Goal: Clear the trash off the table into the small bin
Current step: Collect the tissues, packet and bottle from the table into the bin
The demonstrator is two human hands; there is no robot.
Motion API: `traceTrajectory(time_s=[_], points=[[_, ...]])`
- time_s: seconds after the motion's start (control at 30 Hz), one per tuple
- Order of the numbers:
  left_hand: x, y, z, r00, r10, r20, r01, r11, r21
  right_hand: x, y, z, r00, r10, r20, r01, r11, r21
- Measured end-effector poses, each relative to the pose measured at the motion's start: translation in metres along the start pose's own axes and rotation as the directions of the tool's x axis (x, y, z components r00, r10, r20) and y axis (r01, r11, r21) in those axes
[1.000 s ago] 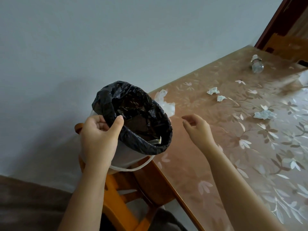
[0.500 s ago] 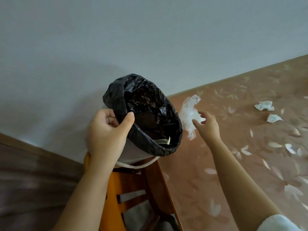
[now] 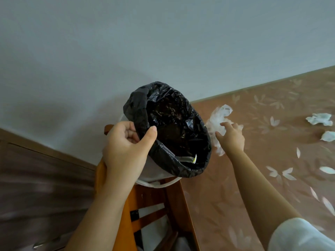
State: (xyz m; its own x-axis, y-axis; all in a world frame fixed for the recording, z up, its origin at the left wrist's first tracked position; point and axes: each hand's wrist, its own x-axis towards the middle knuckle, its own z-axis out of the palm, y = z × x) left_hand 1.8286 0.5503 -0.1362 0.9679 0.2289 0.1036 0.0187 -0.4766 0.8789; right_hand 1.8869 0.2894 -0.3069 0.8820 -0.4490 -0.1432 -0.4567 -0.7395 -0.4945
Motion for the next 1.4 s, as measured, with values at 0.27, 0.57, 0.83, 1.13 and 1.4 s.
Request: traceTrajectory(time_s=[0.27,0.57,0.83,1.13,1.4], points=[[0.003,0.0,0.004,1.0,-0.008,0.017,0.009,0.996,-0.087,-0.009,0.007,0.002,0.999,0.022,-0.038,-0.021,0.999,0.025],[-0.007,-0.013,-0.001,1.0,0.004,0.008,-0.002,0.979,-0.203,-0.036,0.005,-0.03,0.979,0.133,-0.155,-0.084,0.954,0.287],[-0.024,-0.026,-0.014,0.997,-0.013,0.074,0.033,0.962,-0.272,-0.098,-0.01,-0.074,0.913,0.23,-0.338,-0.055,0.888,0.457],[-0.037,-0.03,-0.029,0.973,0.079,0.218,-0.032,0.977,-0.21,-0.177,-0.05,-0.11,0.87,0.123,-0.478,0.15,0.857,0.494],[-0.045,-0.027,-0.031,0.963,0.114,0.245,-0.058,0.972,-0.226,-0.21,-0.086,-0.107,0.938,-0.074,-0.339,0.248,0.827,0.505]])
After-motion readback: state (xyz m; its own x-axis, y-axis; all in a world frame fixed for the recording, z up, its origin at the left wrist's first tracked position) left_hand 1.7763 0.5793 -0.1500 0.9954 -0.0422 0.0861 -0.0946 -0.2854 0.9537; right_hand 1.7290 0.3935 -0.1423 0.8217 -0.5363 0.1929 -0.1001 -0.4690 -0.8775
